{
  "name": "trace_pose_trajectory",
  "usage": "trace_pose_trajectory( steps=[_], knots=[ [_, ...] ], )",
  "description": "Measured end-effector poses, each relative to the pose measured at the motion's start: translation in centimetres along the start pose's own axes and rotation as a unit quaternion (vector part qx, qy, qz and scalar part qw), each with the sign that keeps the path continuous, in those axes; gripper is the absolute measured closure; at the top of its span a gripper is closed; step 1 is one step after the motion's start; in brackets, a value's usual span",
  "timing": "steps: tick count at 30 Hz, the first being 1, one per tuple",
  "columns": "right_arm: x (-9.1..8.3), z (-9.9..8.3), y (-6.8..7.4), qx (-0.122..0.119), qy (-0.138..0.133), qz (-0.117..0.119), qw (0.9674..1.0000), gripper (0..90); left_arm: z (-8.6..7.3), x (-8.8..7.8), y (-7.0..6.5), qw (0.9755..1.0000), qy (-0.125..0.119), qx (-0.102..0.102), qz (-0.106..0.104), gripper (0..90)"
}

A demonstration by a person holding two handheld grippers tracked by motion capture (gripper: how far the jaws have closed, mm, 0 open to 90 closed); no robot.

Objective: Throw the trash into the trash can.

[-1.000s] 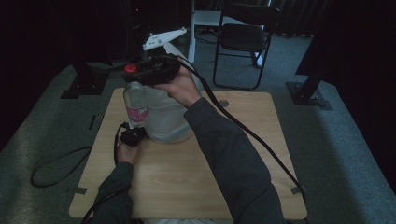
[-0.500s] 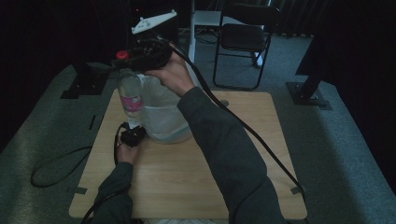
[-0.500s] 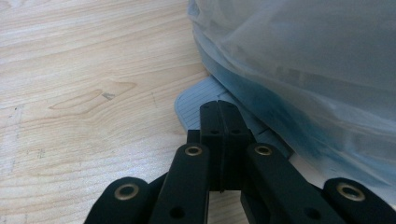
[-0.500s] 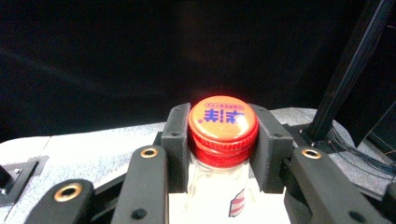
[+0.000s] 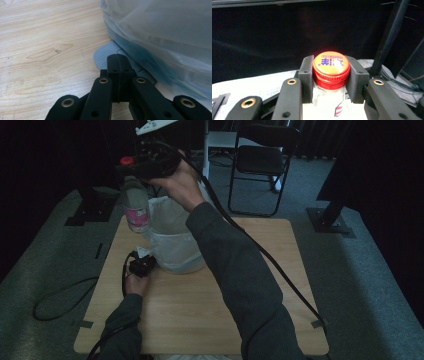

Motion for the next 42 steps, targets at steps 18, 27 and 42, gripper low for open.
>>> trace_pose_trajectory(
  steps=[18,27,42],
  knots=[
    [-0.5,-0.3,-4.2,0.024,0.037,-0.069,0.9967,62.3,0.0,0.0,0.0,1.0000,0.000,0.000,0.000,90.0],
    [-0.8,-1.3,-5.5,0.035,0.044,-0.091,0.9943,62.3,0.0,0.0,0.0,1.0000,0.000,0.000,0.000,90.0],
    [-0.3,-2.3,-6.0,0.029,0.067,-0.115,0.9907,62.2,0.0,0.0,0.0,1.0000,0.000,0.001,0.001,90.0]
  ],
)
Point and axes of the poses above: each handheld gripper's, and its own axes: x roughly forward along the jaws, z roughly out of its top, y roughly to its left, the point moved 10 cm from there along x, roughly forward along the jaws, and after that the axes turned 12 degrees about -x, right-handed, at the moved point
